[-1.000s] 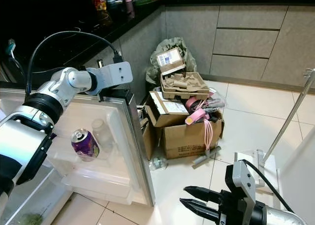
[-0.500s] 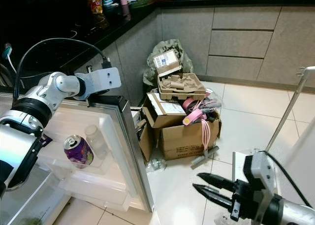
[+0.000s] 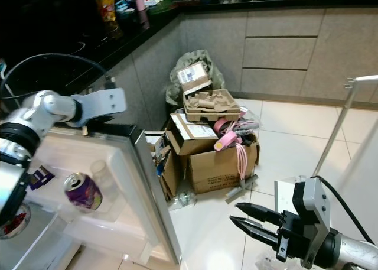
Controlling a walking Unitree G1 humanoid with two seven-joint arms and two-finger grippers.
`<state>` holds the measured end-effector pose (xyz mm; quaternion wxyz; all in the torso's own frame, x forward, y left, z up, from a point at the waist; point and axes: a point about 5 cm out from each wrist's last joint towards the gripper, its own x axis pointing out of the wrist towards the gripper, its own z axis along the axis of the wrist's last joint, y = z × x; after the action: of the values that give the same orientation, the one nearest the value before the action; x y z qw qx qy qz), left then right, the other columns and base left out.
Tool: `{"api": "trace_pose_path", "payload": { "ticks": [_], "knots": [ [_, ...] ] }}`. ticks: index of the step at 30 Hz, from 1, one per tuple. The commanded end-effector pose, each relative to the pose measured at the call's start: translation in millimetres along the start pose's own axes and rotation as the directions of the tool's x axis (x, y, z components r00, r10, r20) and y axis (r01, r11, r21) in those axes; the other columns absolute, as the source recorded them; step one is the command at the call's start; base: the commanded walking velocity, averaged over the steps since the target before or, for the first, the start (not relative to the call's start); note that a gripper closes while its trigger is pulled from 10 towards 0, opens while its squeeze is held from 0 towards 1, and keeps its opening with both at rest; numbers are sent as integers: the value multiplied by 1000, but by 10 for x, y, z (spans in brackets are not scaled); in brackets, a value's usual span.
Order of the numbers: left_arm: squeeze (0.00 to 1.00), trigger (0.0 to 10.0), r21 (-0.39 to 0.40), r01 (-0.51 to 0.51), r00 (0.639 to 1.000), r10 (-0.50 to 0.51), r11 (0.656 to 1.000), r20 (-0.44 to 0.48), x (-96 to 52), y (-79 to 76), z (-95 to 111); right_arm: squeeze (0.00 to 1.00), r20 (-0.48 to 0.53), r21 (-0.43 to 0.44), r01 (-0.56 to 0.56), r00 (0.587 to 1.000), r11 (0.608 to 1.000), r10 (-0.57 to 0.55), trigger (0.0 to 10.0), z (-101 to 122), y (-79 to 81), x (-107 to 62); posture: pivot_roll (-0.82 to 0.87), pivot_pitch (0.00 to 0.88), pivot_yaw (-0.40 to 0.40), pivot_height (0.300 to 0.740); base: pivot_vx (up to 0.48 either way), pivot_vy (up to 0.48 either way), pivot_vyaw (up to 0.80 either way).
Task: Restocking fridge
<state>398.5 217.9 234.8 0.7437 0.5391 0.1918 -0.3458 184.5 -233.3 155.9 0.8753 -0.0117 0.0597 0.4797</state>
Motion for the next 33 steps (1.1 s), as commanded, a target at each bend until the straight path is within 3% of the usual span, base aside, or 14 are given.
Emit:
{"api": "trace_pose_path", "payload": {
  "ticks": [1,8,10,12,15,16,19,20,23,24,26,27,29,33],
  "knots": [
    [0,10000,-31,88,992,-90,996,-91,-35,-137,-267,0,-11,5,-18,1000,1000,18,10000,-10,10,17,-142,0,114,740,0,0,0],
    [0,10000,-9,196,971,-196,980,-134,-265,-46,-354,0,-17,11,-31,999,999,31,10000,-36,13,44,-136,0,113,740,0,0,0],
    [0,10000,-8,294,948,-292,956,-125,-363,-30,-347,0,-23,16,-39,999,999,40,10000,-49,14,55,-134,0,110,740,0,0,0],
    [0,10000,-8,294,948,-292,956,-125,-363,-30,-347,0,-23,16,-39,999,999,40,10000,-49,14,55,-134,0,110,740,0,0,0],
    [0,10000,1,482,873,-481,876,-79,-510,-51,-313,0,-25,18,-56,998,998,57,10000,-47,19,81,-134,0,107,740,0,0,0],
    [0,10000,1,482,873,-481,876,-79,-510,-51,-313,0,-25,18,-56,998,998,57,10000,-47,19,81,-134,0,107,740,0,0,0],
    [0,10000,45,612,790,-607,790,-85,-603,-104,-330,0,-24,21,-67,997,998,67,10000,-47,26,103,-130,0,106,740,0,0,0],
    [0,10000,45,612,790,-607,790,-85,-603,-104,-330,0,-24,21,-67,997,998,67,10000,-47,26,103,-130,0,106,740,0,0,0],
    [0,10000,103,674,737,-656,732,-164,-645,-163,-393,0,-25,23,-72,997,997,73,10000,-52,26,123,-125,0,104,740,0,0,0],
    [0,10000,103,674,737,-656,732,-164,-645,-163,-393,0,-25,23,-72,997,997,73,10000,-52,26,123,-125,0,104,740,0,0,0],
    [0,10000,124,714,696,-679,689,-234,-685,-192,-443,0,-25,24,-77,997,997,78,10000,-55,24,139,-122,0,101,740,0,0,0],
    [0,10000,124,714,696,-679,689,-234,-685,-192,-443,0,-25,24,-77,997,997,78,10000,-55,24,139,-122,0,101,740,0,0,0],
    [0,10000,145,740,666,-688,656,-287,-719,-203,-475,0,-25,24,-81,996,996,82,10000,-58,22,156,-122,0,103,740,0,0,0],
    [0,10000,168,747,658,-681,643,-321,-722,-210,-494,0,-29,19,-88,996,996,88,10000,-59,27,187,-123,0,103,740,0,0,0]
  ]
}}
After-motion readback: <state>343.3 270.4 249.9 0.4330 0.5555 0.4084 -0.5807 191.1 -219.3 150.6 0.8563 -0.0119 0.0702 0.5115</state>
